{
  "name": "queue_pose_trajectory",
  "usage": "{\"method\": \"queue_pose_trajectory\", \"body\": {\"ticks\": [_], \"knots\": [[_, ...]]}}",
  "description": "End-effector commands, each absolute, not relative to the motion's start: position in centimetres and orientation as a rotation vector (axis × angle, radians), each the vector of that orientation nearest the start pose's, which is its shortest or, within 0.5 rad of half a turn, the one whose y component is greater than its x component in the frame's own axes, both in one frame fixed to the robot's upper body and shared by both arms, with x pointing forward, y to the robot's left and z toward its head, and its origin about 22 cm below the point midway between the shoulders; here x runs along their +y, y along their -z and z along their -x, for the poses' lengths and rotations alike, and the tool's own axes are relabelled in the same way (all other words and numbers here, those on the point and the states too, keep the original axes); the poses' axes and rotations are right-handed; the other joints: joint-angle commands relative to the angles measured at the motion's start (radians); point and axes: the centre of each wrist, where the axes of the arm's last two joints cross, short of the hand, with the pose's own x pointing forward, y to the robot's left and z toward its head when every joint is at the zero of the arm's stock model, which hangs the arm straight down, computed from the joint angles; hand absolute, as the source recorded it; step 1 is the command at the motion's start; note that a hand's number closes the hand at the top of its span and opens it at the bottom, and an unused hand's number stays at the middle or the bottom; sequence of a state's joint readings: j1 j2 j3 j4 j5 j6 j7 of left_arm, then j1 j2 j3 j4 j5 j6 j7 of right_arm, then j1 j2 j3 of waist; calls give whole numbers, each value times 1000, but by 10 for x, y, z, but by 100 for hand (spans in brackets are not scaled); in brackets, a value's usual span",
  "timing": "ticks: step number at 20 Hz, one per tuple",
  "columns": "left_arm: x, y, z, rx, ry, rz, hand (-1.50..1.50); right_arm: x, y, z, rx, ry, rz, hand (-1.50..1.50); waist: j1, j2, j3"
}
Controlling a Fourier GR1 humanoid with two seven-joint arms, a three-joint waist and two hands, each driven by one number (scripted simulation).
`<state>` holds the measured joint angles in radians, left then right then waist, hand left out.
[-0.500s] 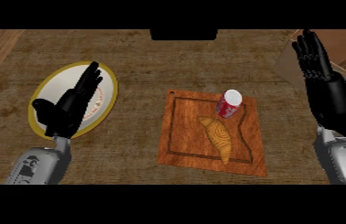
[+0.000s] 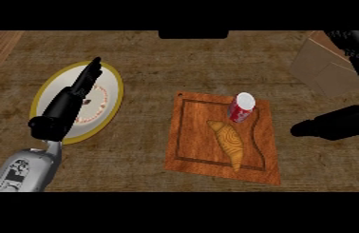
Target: Pick the croissant from the cutting board and place it in the cardboard box
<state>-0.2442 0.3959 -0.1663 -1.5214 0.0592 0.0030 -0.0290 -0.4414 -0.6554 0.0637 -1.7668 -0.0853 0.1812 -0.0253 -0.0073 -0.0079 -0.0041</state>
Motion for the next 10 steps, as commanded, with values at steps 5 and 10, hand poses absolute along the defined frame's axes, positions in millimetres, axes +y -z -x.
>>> {"method": "queue_pose_trajectory", "body": {"ticks": [5,10], "knots": [[267,-56,-299,-1749,536,-80,0,-297,-217,-292,-2059,-1317,228,-150,7,12,4],[273,-73,-292,-1771,542,-86,0,-263,-211,-284,-1982,-1564,315,-150,18,7,4]]}}
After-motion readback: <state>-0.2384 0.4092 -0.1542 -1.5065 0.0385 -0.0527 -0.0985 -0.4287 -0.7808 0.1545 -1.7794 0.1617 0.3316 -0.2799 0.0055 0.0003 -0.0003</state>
